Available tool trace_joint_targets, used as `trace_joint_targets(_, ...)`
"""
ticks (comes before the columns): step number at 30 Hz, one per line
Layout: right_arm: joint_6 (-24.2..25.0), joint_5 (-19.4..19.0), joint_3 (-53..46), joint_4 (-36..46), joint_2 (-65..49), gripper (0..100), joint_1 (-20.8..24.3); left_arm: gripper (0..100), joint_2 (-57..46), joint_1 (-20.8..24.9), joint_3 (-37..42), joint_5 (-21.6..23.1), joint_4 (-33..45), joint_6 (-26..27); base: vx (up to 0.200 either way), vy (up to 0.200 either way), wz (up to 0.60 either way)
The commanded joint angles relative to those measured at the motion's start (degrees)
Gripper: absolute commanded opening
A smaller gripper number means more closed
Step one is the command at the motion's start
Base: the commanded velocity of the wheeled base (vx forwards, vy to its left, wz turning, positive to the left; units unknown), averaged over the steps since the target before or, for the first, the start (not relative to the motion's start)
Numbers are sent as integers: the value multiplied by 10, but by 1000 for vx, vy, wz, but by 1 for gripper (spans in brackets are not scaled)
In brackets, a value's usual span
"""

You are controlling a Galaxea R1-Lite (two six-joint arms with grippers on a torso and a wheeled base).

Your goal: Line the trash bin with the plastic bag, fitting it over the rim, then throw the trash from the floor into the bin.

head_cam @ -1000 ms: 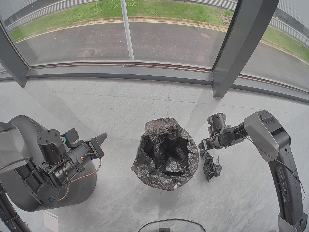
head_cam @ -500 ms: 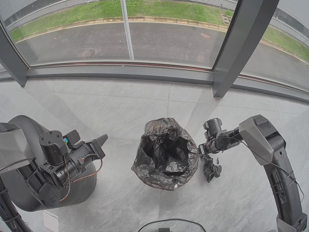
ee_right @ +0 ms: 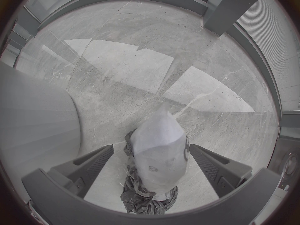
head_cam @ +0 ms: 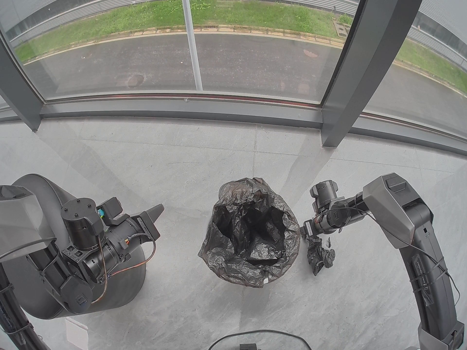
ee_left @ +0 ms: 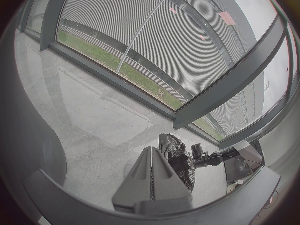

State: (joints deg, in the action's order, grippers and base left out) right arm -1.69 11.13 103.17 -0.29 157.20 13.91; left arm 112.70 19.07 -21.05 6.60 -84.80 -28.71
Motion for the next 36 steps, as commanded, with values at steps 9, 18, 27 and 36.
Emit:
trace_joint_targets(9,0,0,0,-1,0,0,1,0,-3,2,-8,2,11,1,0,0,0)
trace_joint_targets(18,6,-1,-3,0,-23,0,0,0,-49,4,-32,9,125,7,0,0,0)
trace_joint_targets(27,43,6,-42,30,-191,0,3,100,-83,5,-29,8,145,9,0,0,0)
trace_joint_targets(36,47,98,-119,42,-407,0,38,100,-129,16,0,10,111,42,0,0,0)
